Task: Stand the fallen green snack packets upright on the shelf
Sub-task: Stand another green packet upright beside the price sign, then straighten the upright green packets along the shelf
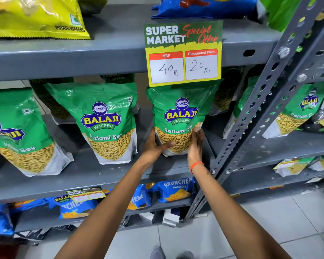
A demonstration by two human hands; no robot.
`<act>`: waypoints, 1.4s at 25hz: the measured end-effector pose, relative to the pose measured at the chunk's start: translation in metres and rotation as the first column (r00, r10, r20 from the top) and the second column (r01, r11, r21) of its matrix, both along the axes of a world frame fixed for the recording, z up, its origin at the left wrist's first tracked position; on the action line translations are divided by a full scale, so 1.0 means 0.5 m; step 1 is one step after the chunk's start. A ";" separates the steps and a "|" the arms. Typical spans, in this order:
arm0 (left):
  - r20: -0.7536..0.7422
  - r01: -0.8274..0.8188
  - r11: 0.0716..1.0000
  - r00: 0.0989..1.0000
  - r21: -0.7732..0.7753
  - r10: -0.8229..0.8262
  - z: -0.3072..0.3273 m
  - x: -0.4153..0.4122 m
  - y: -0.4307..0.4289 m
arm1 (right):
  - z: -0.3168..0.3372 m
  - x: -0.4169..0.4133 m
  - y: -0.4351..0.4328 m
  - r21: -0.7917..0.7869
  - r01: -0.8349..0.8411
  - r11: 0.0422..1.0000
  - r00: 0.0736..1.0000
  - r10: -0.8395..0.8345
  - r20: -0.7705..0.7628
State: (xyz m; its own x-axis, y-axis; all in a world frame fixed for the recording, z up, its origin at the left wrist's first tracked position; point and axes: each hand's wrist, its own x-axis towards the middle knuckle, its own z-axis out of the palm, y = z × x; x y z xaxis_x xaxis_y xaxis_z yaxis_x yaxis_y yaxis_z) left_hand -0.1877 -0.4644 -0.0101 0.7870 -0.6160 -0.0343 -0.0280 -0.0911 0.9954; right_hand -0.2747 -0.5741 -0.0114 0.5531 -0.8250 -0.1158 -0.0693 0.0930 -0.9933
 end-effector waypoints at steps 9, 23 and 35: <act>0.144 -0.187 0.982 0.973 0.033 0.181 0.036 -0.044 0.029 | 0.046 -0.022 0.038 -0.297 0.170 0.940 0.983 -0.182 -0.011; 0.393 -0.635 0.771 0.695 -0.056 0.602 0.025 0.062 0.303 | 0.042 0.106 0.279 -0.474 -0.122 0.872 0.983 0.171 0.062; 0.155 -0.224 0.972 0.965 0.073 0.211 -0.029 0.128 0.377 | -0.005 0.154 0.346 0.083 -0.237 0.968 0.970 0.230 0.077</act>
